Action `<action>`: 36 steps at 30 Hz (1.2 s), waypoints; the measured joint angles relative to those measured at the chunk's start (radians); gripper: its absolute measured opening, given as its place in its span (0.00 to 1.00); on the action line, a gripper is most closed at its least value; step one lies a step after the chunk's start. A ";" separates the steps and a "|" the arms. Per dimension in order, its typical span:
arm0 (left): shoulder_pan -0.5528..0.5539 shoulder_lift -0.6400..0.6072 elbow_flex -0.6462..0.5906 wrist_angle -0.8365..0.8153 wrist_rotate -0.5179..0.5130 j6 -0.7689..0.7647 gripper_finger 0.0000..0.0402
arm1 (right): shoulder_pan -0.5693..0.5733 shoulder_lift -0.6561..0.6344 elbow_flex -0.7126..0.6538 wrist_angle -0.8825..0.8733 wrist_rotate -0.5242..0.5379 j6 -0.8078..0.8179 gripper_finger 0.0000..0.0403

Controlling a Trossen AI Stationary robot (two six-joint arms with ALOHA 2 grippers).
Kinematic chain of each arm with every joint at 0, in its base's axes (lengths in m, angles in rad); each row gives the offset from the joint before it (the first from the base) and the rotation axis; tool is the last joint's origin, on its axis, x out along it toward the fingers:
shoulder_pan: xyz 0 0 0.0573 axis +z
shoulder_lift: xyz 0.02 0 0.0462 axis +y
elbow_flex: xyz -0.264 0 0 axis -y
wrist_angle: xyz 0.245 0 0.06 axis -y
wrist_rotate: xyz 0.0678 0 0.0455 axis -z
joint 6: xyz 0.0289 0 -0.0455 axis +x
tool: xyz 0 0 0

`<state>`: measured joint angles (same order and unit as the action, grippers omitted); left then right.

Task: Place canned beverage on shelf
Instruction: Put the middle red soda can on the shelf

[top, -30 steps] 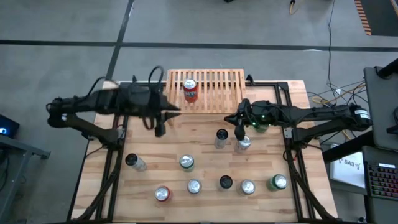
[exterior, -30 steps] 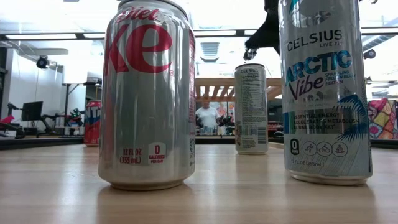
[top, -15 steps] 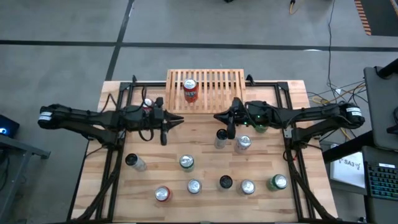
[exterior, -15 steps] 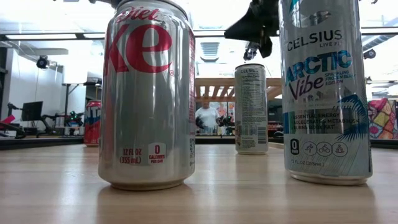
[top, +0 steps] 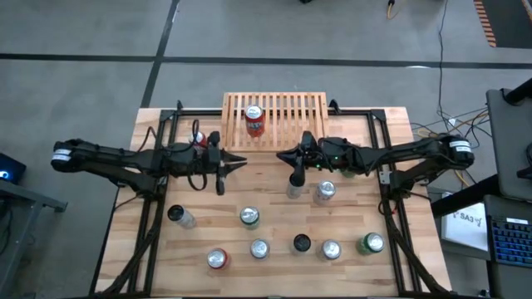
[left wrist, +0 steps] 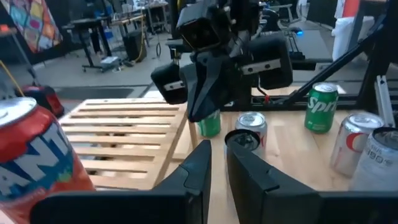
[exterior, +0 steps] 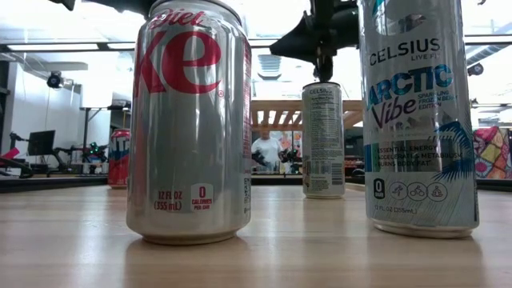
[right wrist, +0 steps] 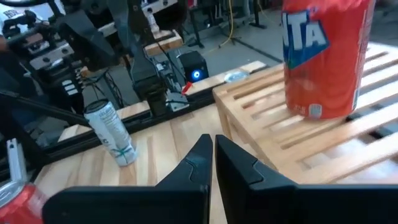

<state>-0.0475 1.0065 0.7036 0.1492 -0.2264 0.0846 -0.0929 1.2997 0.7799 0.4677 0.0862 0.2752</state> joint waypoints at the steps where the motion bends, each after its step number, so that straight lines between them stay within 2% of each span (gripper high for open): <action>1: 0.002 -0.001 0.000 0.000 0.000 0.020 0.09 | -0.001 0.005 0.000 0.022 0.018 -0.003 0.02; 5: 0.017 -0.004 -0.001 -0.008 0.000 0.120 0.09 | -0.014 0.018 0.000 0.107 0.126 -0.070 0.02; 11: 0.058 -0.006 -0.003 -0.032 0.012 0.225 0.09 | -0.046 -0.003 0.000 0.110 0.116 -0.203 0.02; 17: 0.100 -0.006 -0.005 -0.075 0.189 0.276 0.09 | -0.056 -0.037 0.000 0.099 0.116 -0.249 0.02; 19: 0.109 -0.006 -0.005 -0.079 0.218 0.281 0.09 | -0.056 -0.041 0.000 0.090 0.116 -0.249 0.02; 27: 0.145 0.008 -0.006 -0.093 0.212 0.271 0.09 | -0.049 -0.040 0.000 0.091 0.114 -0.205 0.02; 33: 0.166 0.056 -0.005 -0.040 0.207 0.248 0.09 | -0.042 -0.039 0.000 0.093 0.090 -0.206 0.02; 36: 0.180 0.071 -0.005 -0.008 0.150 0.247 0.09 | -0.042 -0.039 0.000 0.092 0.094 -0.215 0.02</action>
<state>0.1329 1.0778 0.6990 0.1410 -0.0767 0.3320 -0.1352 1.2606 0.7803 0.5601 0.1805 0.0603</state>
